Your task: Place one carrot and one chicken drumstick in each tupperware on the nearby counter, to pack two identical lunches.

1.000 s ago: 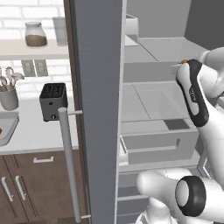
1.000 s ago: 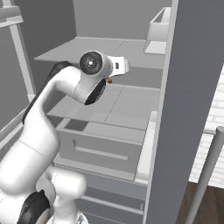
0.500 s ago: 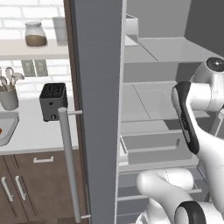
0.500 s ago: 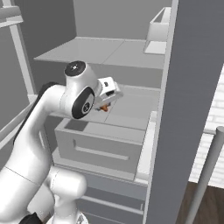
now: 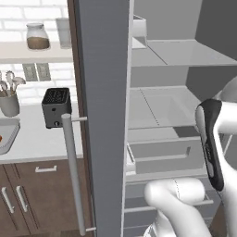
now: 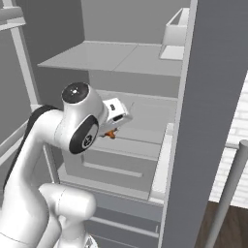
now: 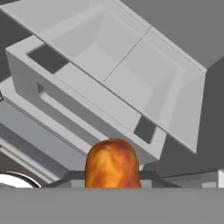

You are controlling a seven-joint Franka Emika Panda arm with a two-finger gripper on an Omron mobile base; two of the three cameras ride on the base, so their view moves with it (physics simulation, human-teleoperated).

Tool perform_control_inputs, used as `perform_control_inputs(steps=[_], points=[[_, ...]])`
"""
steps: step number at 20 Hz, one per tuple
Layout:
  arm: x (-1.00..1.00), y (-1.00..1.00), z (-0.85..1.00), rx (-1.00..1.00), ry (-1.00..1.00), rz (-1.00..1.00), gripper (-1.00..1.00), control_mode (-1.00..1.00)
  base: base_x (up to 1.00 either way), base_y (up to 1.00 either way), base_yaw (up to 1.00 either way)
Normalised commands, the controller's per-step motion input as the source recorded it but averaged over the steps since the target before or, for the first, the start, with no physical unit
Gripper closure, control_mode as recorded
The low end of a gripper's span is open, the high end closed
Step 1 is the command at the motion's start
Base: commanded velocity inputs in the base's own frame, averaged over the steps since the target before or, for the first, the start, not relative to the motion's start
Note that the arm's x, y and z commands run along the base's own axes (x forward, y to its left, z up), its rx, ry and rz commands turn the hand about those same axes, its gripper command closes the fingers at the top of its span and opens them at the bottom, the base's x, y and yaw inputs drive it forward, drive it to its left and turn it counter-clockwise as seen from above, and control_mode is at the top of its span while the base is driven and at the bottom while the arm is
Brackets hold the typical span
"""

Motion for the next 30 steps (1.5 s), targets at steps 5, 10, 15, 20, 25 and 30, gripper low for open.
perform_control_inputs(steps=[5, 10, 15, 20, 25, 30], points=[[-0.6, 0.0, -0.02, 0.0, -0.02, 0.07, 1.0, 1.0, -0.4, 0.0, 0.1], [0.0, 0.0, 0.0, 0.0, 0.0, 0.0, 1.0, 1.0, -0.71, -0.02, 0.71], [0.0, 0.0, 0.0, 0.0, 0.0, 0.0, 1.0, 1.0, -0.38, -0.16, 0.81], [0.0, 0.0, 0.0, 0.0, 0.0, 0.0, 1.0, 1.0, -0.31, 0.0, 0.91], [0.0, 0.0, 0.0, 0.0, 0.0, 0.0, 1.0, 1.0, -0.32, 0.15, 0.91], [0.0, 0.0, 0.0, 0.0, 0.0, 0.0, 1.0, 1.0, -0.37, 0.59, 0.85]])
